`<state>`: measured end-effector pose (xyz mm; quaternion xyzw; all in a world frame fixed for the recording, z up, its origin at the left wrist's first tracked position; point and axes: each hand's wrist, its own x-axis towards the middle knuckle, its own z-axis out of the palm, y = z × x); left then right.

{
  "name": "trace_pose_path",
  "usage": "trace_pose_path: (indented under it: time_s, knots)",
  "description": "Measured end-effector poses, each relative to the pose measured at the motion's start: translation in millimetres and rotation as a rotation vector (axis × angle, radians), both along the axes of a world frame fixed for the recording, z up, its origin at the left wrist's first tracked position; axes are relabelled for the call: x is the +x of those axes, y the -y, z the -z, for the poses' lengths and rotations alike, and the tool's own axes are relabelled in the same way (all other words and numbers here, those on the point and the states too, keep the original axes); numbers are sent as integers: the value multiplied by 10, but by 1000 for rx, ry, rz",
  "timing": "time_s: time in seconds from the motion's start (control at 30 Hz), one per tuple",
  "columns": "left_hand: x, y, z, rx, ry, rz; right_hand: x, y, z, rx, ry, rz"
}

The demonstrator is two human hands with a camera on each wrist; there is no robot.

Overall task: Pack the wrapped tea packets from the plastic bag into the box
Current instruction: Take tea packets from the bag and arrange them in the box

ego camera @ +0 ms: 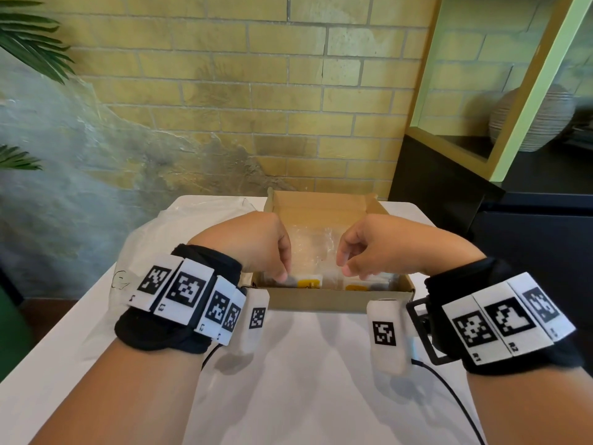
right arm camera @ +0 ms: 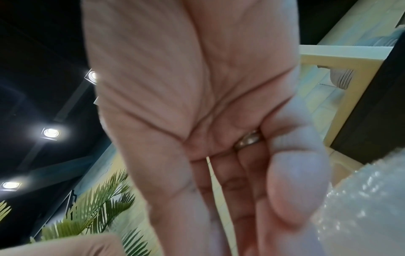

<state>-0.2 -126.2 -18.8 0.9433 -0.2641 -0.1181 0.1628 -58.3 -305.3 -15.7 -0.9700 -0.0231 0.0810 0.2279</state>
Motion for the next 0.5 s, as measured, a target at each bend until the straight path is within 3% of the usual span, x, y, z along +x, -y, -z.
trace_pose_path:
  time_s: [0.33,0.5]
  knots:
    - [-21,0,-10,90,60,-5,15,-170,91,-53,-29,-18]
    - [-27,5,-43,50,75,-22,-12,-110,18,-68,-16,50]
